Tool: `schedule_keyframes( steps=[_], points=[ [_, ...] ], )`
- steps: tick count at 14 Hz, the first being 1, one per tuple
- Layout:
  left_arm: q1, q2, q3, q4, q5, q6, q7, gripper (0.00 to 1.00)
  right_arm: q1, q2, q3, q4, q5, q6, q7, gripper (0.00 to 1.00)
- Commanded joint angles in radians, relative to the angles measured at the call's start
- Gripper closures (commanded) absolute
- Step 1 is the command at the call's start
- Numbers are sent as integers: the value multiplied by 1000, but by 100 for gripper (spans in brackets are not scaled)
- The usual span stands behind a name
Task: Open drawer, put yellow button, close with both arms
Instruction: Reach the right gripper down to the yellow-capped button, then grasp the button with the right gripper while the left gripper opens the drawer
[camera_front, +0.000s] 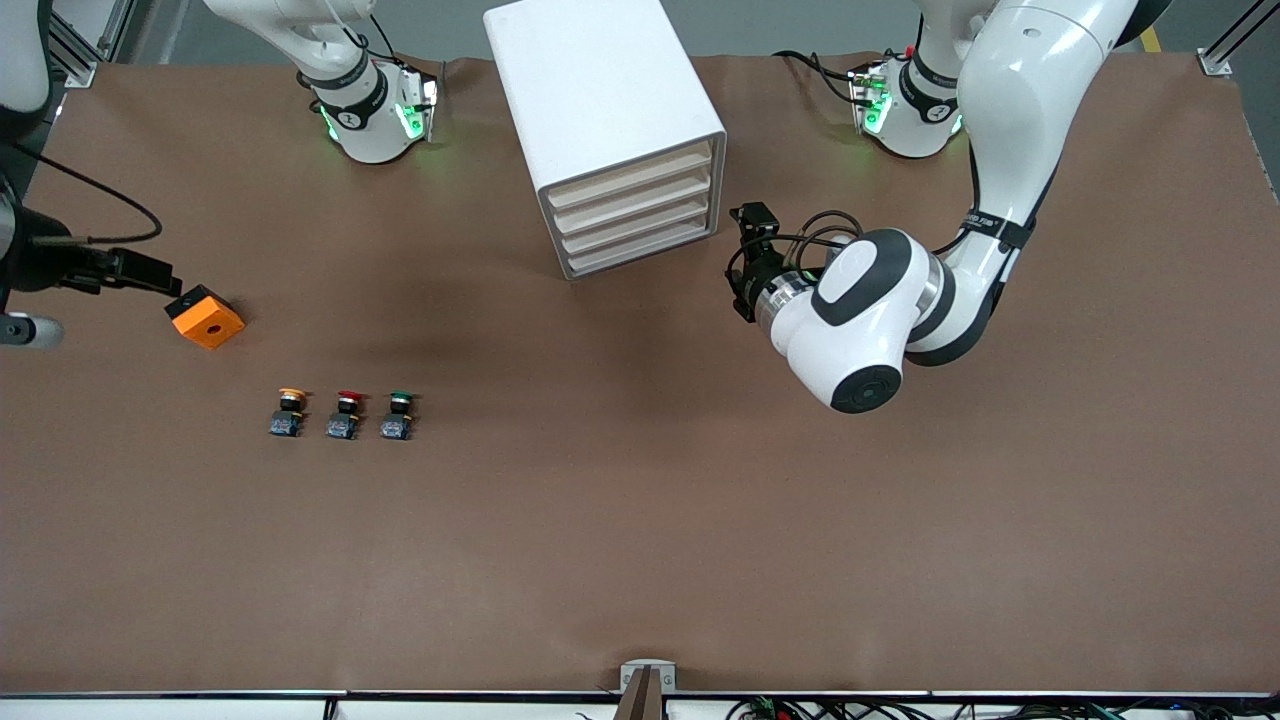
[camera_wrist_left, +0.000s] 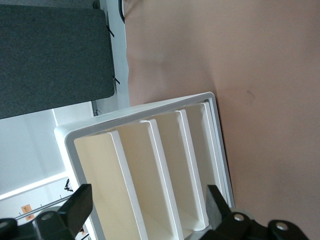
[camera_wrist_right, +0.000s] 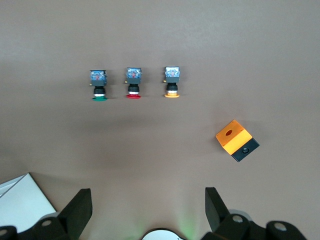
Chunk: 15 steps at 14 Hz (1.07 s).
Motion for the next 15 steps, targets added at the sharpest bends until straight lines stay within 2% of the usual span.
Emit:
schedule_keyframes(
  steps=[1,3,6,11,13,15],
  points=[
    [-4,11,0,31,-21,-18,-27,0,-21,35,4,26,-10,39,-1,0],
    [-6,13,0,31,-22,-18,-27,0,-25,52,4,-8,-39,136,-27,0],
    [-13,13,1,30,-21,-18,-27,0,-65,104,4,-61,-37,252,-27,0],
    [-16,25,1,30,-27,-18,-29,0,-90,113,4,-339,-36,622,-14,0],
    [-16,25,1,30,-28,-18,-29,0,-99,130,5,-396,-36,714,-13,0],
    [-19,33,0,28,-28,-18,-30,0,-113,177,7,-404,-28,772,-13,0]
  ],
)
